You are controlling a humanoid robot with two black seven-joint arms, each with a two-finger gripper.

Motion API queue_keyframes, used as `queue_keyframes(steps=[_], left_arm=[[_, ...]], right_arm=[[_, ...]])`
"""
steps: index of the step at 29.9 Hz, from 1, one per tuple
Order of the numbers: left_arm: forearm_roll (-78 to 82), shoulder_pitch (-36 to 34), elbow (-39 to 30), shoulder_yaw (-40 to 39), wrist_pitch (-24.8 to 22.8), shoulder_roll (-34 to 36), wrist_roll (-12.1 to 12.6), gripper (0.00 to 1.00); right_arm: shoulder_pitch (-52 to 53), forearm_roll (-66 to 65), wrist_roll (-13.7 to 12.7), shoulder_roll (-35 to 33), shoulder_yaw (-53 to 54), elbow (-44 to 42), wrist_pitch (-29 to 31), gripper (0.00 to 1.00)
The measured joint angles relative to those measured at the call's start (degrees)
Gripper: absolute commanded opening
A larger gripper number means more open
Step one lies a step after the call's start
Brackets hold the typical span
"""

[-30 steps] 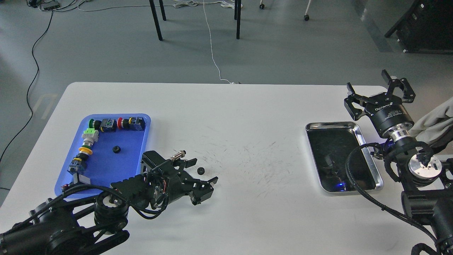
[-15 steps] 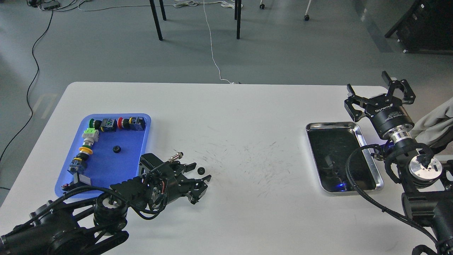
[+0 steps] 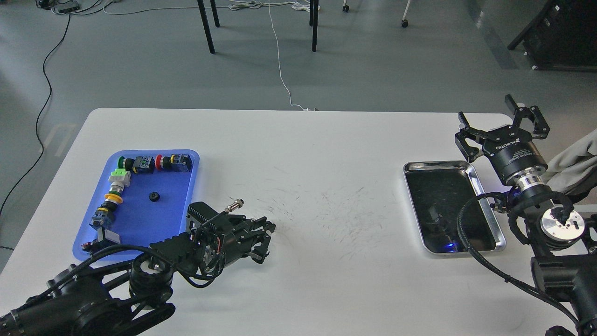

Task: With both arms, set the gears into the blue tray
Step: 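Carry the gear into the blue tray and release it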

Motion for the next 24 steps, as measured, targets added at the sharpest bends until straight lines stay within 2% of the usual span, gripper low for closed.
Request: queue_keyframes(steps=[4, 8, 15, 19, 24], left_arm=[[-0.02, -0.95, -1.24, -1.26, 0.7, 1.89, -0.03, 0.05], [-0.6, -3.31, -4.63, -4.22, 1.72, 6.97, 0.2, 0.05], [-11.18, -5.2, -10.7, -8.08, 2.62, 22.84, 0.37, 0.06], [-16.64, -2.86, -10.72, -7.7, 7.4, 31.07, -0.53, 0.06], [-22.77, 4.09, -7.77, -7.51, 12.54, 33.5, -1.73, 0.06]], right_arm=[[-0.06, 0.0, 0.0, -0.53, -0.11, 0.51, 0.02, 0.95], [-0.02, 0.0, 0.0, -1.15, -0.23, 0.72, 0.02, 0.95], [0.12, -0.09, 0.0, -1.61, -0.82, 0.82, -0.09, 0.95], [0.12, -0.09, 0.0, -1.67, -1.72, 0.83, -0.16, 0.95], [0.11, -0.22, 0.0, -1.74, -1.91, 0.82, -0.17, 0.96]])
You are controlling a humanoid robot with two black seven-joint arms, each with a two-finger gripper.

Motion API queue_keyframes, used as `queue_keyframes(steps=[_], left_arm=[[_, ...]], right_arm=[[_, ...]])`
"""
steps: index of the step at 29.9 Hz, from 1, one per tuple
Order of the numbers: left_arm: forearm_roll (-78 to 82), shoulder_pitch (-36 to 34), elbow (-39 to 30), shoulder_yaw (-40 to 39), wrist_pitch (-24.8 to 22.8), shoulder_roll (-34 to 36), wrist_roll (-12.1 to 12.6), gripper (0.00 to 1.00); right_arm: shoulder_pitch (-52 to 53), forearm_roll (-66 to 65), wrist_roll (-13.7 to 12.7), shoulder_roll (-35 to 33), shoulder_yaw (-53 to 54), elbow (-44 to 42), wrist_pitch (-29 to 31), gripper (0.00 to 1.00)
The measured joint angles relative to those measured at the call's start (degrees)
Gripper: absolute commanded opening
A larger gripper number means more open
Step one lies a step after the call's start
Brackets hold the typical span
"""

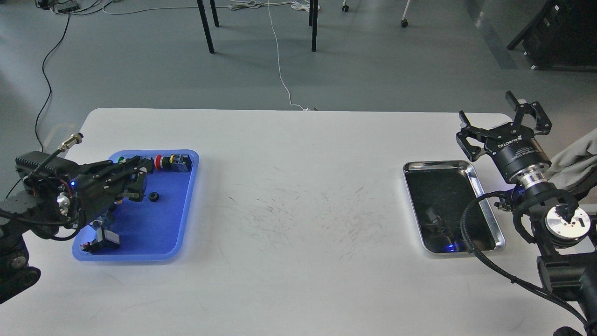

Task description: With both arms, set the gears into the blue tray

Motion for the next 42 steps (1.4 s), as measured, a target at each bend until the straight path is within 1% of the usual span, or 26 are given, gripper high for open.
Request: queue_keyframes(steps=[4, 10, 13, 18, 23, 27, 34, 41, 42], left_arm=[[-0.84, 3.95, 0.75, -0.26, 1.48, -1.25, -0.07, 0.06], [-0.44, 7.68, 1.04, -0.43, 1.67, -3.9, 0.06, 0.07], [-0.36, 8.23, 1.49, -0.46, 1.66, -5.13, 0.2, 0.07], [-0.35, 8.36, 4.14, -0.42, 1.67, -6.83, 0.23, 0.07], [-0.33, 8.42, 5.8, -0.2, 1.7, -8.05, 0.18, 0.1], [-0.32, 8.43, 6.45, -0.24, 1.71, -8.35, 0.18, 0.17], [-0.32, 8.57, 6.88, -0.27, 1.69, -8.38, 0.13, 0.27], [-0.32, 8.78, 6.88, -0.22, 1.68, -8.4, 0.07, 0.5], [-0.32, 8.78, 6.88, -0.22, 1.68, -8.4, 0.05, 0.56]], right_arm=[[0.0, -0.44, 0.0, 0.0, -0.08, -0.03, 0.0, 0.96], [0.05, -0.58, 0.0, -0.07, -1.0, -0.1, 0.0, 0.96], [0.05, -0.58, 0.0, -0.23, -1.12, -0.18, 0.01, 0.96], [0.01, -0.58, 0.0, -0.36, -1.13, -0.19, 0.07, 0.96], [-0.02, -0.58, 0.0, -0.4, -1.14, -0.13, 0.09, 0.96], [-0.02, -0.58, 0.0, -0.39, -1.23, -0.11, 0.09, 0.96], [-0.06, -0.58, 0.0, -0.3, -1.31, -0.11, 0.09, 0.96], [0.0, -0.58, 0.0, -0.32, -1.31, -0.11, 0.09, 0.96], [0.0, -0.58, 0.0, -0.33, -1.31, -0.11, 0.09, 0.96]])
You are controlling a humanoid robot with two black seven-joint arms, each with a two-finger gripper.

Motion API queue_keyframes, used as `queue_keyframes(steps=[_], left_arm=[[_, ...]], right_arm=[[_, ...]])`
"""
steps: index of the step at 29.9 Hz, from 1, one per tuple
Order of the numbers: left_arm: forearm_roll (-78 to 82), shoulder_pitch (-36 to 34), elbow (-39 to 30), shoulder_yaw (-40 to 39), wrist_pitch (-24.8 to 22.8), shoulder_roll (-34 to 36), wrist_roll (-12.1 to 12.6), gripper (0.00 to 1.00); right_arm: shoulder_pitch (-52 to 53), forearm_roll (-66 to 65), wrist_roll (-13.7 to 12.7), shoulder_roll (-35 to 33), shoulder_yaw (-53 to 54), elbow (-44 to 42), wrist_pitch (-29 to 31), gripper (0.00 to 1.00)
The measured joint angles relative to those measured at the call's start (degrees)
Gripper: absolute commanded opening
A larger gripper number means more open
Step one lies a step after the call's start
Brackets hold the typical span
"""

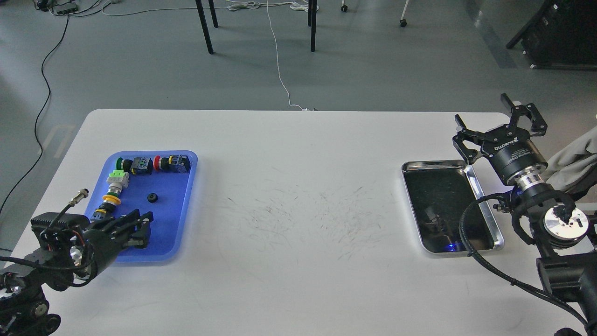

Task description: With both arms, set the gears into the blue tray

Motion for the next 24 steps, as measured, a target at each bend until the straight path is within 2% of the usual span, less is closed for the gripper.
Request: queue_keyframes(steps=[4, 7, 12, 15, 24], left_arm=[[-0.25, 0.0, 0.0, -0.19, -0.01, 0.21, -0.09, 0.86], [-0.7, -0.08, 0.0, -1.28, 0.17, 0.71, -0.12, 0.98], [-1.71, -1.51, -0.58, -9.27, 0.41, 3.02, -0.03, 0.98], [-5.81, -4.95, -0.75, -13.89, 0.37, 4.8, -0.03, 0.98], [-42.75, -20.03, -0.75, -17.45, 0.46, 8.42, -0.01, 0.98]], right_arm=[[0.09, 0.0, 0.0, -0.04, 0.0, 0.0, 0.0, 0.96], [0.23, 0.0, 0.0, -0.07, 0.06, 0.0, -0.06, 0.96], [0.85, 0.0, 0.0, -0.79, 0.06, 0.53, -0.4, 0.96], [1.48, -0.02, 0.0, -1.27, -0.5, 1.48, -0.52, 0.96], [5.08, -0.14, -0.02, -1.81, -3.14, 2.66, -2.55, 0.98]])
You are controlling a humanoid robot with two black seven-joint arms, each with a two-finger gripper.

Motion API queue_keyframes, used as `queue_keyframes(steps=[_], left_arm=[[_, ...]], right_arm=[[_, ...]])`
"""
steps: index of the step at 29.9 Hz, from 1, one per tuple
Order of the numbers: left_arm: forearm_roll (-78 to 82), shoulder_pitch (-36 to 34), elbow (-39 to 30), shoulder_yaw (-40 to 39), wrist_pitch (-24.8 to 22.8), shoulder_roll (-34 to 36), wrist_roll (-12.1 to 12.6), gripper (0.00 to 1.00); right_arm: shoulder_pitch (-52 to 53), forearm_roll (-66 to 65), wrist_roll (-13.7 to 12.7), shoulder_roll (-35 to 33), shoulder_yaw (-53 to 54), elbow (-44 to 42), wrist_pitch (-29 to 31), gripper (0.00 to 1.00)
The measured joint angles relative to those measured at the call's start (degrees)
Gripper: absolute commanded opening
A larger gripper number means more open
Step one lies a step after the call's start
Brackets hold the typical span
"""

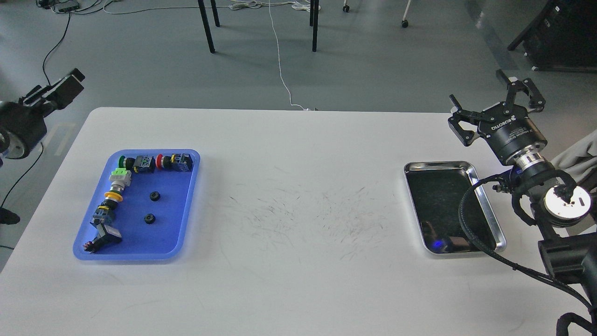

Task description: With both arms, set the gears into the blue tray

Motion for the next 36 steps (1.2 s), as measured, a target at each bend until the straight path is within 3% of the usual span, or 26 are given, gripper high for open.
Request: queue_keyframes(steps=[4, 9, 21, 29, 36], left_arm=[[-14.15, -2.64, 0.26, -2.65, 0.54, -3.01, 0.15, 0.98], [-24.42, -1.91, 3.78, -9.06, 0.56, -13.6, 0.23, 0.98], [-28.11, -0.44, 15.46, -21.87, -1.93, -37.25, -0.08, 0.98], [-34.62, -1.23, 23.88, -25.12, -7.98, -40.77, -1.46, 0.98], [-42.77, -1.97, 26.28, -25.91, -11.52, -41.28, -2.61, 0.98]], right_arm=[[0.91, 0.0, -0.06, 0.12, -0.81, 0.18, -0.44, 0.98], [1.58, 0.0, -0.08, 0.57, -1.79, 0.11, -1.32, 0.98], [1.49, 0.13, 0.01, 1.65, -1.16, 0.3, -3.62, 0.98], [-0.11, 0.14, -0.02, 0.94, -1.25, 0.07, -3.09, 0.99], [0.29, 0.07, -0.08, -0.66, -3.01, 0.15, -3.12, 0.99]])
